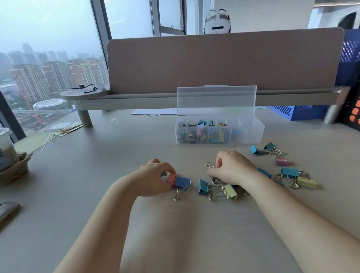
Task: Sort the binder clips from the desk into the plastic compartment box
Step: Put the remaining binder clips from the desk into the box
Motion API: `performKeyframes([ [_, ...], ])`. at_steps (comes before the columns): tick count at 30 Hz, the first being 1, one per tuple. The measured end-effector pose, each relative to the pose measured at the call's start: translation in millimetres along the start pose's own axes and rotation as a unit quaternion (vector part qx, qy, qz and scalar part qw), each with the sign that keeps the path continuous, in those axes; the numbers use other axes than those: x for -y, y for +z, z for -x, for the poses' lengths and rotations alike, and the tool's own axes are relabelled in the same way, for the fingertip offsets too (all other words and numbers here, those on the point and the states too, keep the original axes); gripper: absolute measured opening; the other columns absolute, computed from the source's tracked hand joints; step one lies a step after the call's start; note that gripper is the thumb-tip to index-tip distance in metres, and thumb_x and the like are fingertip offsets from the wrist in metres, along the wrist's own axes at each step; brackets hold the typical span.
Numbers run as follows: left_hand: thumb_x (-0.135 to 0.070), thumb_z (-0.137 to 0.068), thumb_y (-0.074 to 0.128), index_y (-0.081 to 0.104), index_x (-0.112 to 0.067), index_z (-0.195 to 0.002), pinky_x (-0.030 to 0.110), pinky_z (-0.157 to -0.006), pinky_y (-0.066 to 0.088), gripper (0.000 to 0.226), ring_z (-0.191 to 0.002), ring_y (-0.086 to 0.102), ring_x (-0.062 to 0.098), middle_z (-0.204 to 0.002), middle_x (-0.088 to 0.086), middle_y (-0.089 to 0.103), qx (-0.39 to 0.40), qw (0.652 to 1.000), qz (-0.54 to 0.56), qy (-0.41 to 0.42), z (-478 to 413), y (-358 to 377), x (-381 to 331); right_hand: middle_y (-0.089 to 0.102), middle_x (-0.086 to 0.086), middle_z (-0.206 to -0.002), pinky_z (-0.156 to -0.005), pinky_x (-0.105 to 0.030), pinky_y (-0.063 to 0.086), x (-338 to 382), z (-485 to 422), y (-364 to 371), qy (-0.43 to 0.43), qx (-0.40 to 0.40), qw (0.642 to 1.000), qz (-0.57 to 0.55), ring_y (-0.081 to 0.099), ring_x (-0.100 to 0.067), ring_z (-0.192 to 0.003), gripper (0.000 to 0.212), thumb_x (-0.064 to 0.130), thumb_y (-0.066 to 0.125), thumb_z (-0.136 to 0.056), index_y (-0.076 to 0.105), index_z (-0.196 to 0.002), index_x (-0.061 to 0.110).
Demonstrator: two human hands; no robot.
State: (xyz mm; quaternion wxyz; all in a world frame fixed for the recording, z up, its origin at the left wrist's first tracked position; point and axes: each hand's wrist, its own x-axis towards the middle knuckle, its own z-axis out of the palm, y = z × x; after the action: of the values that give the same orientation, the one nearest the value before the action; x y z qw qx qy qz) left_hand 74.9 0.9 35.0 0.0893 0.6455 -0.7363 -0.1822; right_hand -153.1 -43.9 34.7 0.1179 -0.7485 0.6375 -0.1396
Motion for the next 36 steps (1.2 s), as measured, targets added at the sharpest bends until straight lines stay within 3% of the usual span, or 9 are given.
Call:
performKeyframes([
  [6, -0.037, -0.081, 0.067, 0.059, -0.036, -0.096, 0.020, -0.081, 0.040, 0.017, -0.095, 0.052, 0.009, -0.108, -0.007, 0.049, -0.051, 0.998, 0.032, 0.007, -1, 0, 3, 0.055, 0.002, -0.076, -0.062, -0.031, 0.037, -2, 2, -4, -0.030, 0.020, 0.999, -0.039, 0.048, -0.015, -0.070, 0.020, 0.030, 0.059, -0.085, 0.051, -0.076, 0.014],
  [11, -0.032, -0.078, 0.068, 0.061, -0.027, -0.087, 0.022, -0.067, 0.042, 0.012, -0.090, 0.055, 0.013, -0.102, -0.003, 0.059, -0.147, 0.979, 0.130, -0.054, -7, 1, -1, 0.060, 0.004, -0.088, -0.063, -0.030, 0.040, -2, 5, -1, -0.036, -0.023, 0.999, 0.019, 0.054, -0.018, -0.083, 0.013, 0.031, 0.059, -0.086, 0.053, -0.087, 0.019],
  [18, -0.021, -0.078, 0.066, 0.062, -0.021, -0.093, 0.038, -0.082, 0.054, 0.015, -0.088, 0.063, 0.023, -0.097, 0.002, 0.064, -0.189, 0.927, 0.302, -0.116, -12, 9, -12, 0.057, 0.003, -0.104, -0.073, -0.030, 0.041, -4, 2, 0, -0.023, -0.032, 0.998, -0.044, 0.053, -0.017, -0.094, 0.036, 0.053, 0.062, -0.084, 0.058, -0.092, 0.018],
  [21, -0.005, -0.085, 0.060, 0.059, -0.006, -0.096, 0.033, -0.079, 0.059, 0.011, -0.082, 0.065, 0.021, -0.093, 0.011, 0.062, -0.150, 0.840, 0.506, -0.125, -13, 8, -20, 0.058, 0.008, -0.102, -0.079, -0.030, 0.046, 1, 9, -13, -0.048, 0.036, 0.989, -0.133, 0.054, -0.014, -0.097, 0.052, 0.063, 0.074, -0.067, 0.059, -0.093, 0.019],
  [25, 0.012, -0.090, 0.042, 0.054, 0.004, -0.093, 0.029, -0.068, 0.060, 0.015, -0.083, 0.063, 0.027, -0.094, 0.019, 0.055, -0.100, 0.693, 0.707, -0.102, -7, 3, -34, 0.054, 0.010, -0.111, -0.086, -0.030, 0.047, 10, 19, -18, -0.090, 0.137, 0.985, -0.057, 0.052, -0.011, -0.106, 0.055, 0.068, 0.076, -0.059, 0.059, -0.095, 0.029],
  [28, 0.017, -0.086, 0.035, 0.053, 0.004, -0.088, 0.029, -0.062, 0.060, 0.022, -0.082, 0.061, 0.028, -0.102, 0.021, 0.053, -0.087, 0.633, 0.762, -0.102, -5, 5, -41, 0.047, 0.007, -0.111, -0.086, -0.032, 0.047, 13, 19, -12, -0.111, 0.145, 0.983, -0.017, 0.051, -0.014, -0.104, 0.053, 0.064, 0.077, -0.062, 0.059, -0.097, 0.029],
  [31, 0.008, -0.087, 0.040, 0.053, 0.001, -0.096, 0.032, -0.069, 0.059, 0.017, -0.083, 0.058, 0.026, -0.102, 0.018, 0.051, -0.081, 0.583, 0.801, -0.109, -5, 4, -41, 0.048, 0.006, -0.107, -0.078, -0.028, 0.043, 12, 17, -9, -0.125, 0.117, 0.984, -0.038, 0.050, -0.013, -0.097, 0.042, 0.056, 0.075, -0.070, 0.058, -0.096, 0.029],
  [33, -0.001, -0.088, 0.053, 0.054, -0.001, -0.092, 0.028, -0.067, 0.057, 0.004, -0.075, 0.057, 0.022, -0.091, 0.014, 0.052, -0.076, 0.589, 0.797, -0.112, -6, 4, -40, 0.056, 0.006, -0.095, -0.069, -0.026, 0.043, 10, 16, -10, -0.107, 0.101, 0.978, -0.145, 0.053, -0.010, -0.085, 0.033, 0.051, 0.073, -0.075, 0.060, -0.089, 0.025],
  [36, -0.006, -0.086, 0.066, 0.052, -0.009, -0.080, 0.015, -0.046, 0.048, 0.016, -0.059, 0.048, 0.013, -0.072, 0.006, 0.049, -0.091, 0.700, 0.700, -0.108, -11, 11, -38, 0.066, 0.000, -0.093, -0.062, -0.026, 0.041, 6, 11, -18, -0.052, 0.066, 0.949, -0.304, 0.052, -0.012, -0.071, 0.035, 0.052, 0.065, -0.084, 0.061, -0.093, 0.019],
])
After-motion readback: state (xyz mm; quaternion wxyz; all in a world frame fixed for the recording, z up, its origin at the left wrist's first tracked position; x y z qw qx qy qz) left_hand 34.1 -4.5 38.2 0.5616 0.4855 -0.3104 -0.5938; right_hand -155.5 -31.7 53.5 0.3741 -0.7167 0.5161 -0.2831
